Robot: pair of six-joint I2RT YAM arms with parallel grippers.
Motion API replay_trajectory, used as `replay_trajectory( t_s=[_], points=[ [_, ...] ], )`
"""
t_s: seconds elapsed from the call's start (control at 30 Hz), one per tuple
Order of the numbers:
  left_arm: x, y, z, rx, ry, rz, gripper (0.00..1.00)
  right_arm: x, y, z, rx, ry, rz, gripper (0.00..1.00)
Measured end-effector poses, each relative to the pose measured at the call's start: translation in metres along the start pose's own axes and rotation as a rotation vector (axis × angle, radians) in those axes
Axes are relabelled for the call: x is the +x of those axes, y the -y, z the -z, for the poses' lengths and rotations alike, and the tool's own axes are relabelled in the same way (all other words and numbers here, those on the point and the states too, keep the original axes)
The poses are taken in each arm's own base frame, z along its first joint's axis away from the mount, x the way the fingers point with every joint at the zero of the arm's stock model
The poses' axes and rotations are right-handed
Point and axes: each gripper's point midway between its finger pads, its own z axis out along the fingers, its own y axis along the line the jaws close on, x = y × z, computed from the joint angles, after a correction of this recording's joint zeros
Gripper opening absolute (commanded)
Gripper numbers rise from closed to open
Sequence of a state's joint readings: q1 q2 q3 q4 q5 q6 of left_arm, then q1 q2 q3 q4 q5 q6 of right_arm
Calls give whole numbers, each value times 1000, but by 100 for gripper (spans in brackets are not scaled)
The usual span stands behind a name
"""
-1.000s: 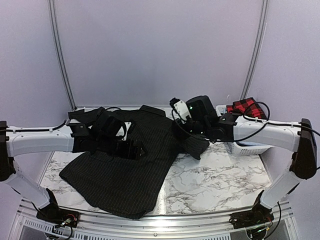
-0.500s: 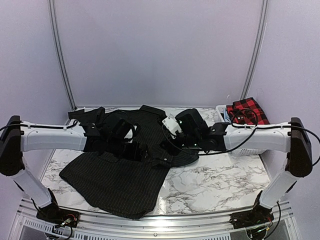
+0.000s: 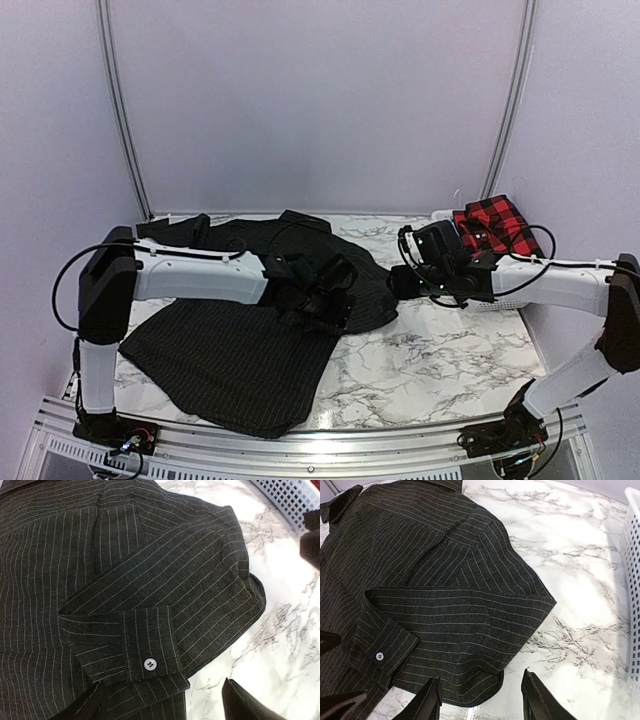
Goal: Fold and stack the long sleeve shirts
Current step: Pick up the sleeve from the center of the board.
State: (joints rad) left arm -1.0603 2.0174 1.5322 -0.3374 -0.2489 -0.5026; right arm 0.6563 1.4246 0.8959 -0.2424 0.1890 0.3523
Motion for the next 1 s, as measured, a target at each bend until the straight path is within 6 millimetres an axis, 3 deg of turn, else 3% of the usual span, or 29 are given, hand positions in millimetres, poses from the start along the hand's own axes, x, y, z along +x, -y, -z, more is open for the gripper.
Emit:
replay_trajectory(
  t_s=[0.17, 0.33, 0.47, 0.67, 0.9, 1.0],
  points=[
    [8, 13, -25, -88, -14, -74, 75, 0, 2, 8, -4, 14, -35, 50],
    [21, 10, -47, -146, -53, -112, 73, 2, 4, 10, -1, 14, -50, 50],
    [29, 8, -60, -169, -79, -134, 65, 7, 6, 10, 4, 5, -54, 50],
    [31, 4, -66, -194, -84, -149, 45, 6, 8, 14, 8, 15, -68, 50],
    [28, 3, -66, -206, -77, -159, 4, 6, 10, 20, 6, 30, -89, 51],
    [26, 2, -65, -209, -74, -165, 0, 6, 10, 19, 5, 32, -106, 51]
  ],
)
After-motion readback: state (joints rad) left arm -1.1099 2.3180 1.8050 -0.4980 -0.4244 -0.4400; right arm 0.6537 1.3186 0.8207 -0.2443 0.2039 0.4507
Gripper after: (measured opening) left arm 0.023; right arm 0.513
